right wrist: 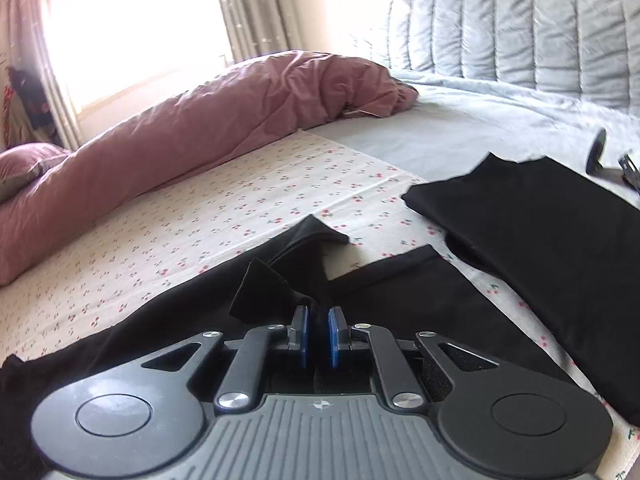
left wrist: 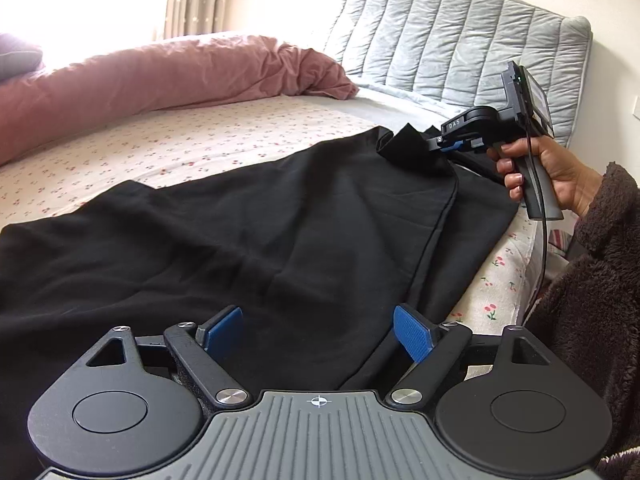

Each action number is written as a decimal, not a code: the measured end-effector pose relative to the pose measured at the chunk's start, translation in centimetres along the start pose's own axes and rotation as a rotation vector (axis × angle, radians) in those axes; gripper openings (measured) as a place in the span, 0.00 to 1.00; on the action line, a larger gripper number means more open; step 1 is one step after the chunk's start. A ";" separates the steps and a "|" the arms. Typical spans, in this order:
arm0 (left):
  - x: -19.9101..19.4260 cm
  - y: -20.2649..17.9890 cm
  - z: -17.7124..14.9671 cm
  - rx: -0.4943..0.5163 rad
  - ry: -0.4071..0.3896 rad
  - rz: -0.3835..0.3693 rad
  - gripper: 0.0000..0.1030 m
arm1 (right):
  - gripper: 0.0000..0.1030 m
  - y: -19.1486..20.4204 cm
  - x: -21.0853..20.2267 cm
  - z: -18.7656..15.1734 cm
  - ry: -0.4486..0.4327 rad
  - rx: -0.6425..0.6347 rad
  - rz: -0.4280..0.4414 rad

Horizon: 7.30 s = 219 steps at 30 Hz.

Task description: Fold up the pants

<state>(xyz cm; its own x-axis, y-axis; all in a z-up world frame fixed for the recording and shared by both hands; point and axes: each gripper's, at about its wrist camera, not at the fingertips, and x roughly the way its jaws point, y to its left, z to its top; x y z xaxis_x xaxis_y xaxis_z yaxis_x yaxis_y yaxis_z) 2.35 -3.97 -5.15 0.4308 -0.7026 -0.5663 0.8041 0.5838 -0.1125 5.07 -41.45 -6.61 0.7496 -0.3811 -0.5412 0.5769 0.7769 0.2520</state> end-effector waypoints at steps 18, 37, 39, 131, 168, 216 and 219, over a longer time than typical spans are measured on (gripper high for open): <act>5.8 -4.1 1.9 0.056 0.076 -0.153 0.34 | 0.61 -3.2 -0.7 -1.1 -0.028 0.038 0.184; 6.7 -5.2 1.9 0.066 0.063 -0.155 0.00 | 0.00 -7.6 -0.8 -1.3 0.023 0.160 -0.131; 6.4 -5.4 1.7 0.074 0.061 -0.162 0.00 | 0.00 -7.1 -1.5 -1.6 0.032 0.121 -0.157; 0.8 21.6 6.7 -0.299 -0.014 0.546 0.62 | 0.48 -4.5 3.7 6.8 -0.012 -0.125 -0.157; -7.7 10.8 -3.2 -0.166 0.125 0.409 0.70 | 0.60 -4.7 -4.2 -2.2 0.050 -0.143 -0.280; -22.1 16.9 -8.7 -0.585 -0.063 1.239 0.57 | 0.41 17.6 -8.2 -10.0 0.244 -0.728 0.761; -20.4 15.6 -7.0 -0.519 -0.096 1.089 0.63 | 0.43 15.7 -6.1 -8.1 0.179 -0.636 0.579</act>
<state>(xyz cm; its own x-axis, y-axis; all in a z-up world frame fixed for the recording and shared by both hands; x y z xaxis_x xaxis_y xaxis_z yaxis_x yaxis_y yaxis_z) 3.26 22.30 -1.08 0.8261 0.2446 -0.5077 -0.2497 0.9665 0.0592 6.96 -22.84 -5.88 0.7758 0.2026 -0.5976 -0.2089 0.9761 0.0597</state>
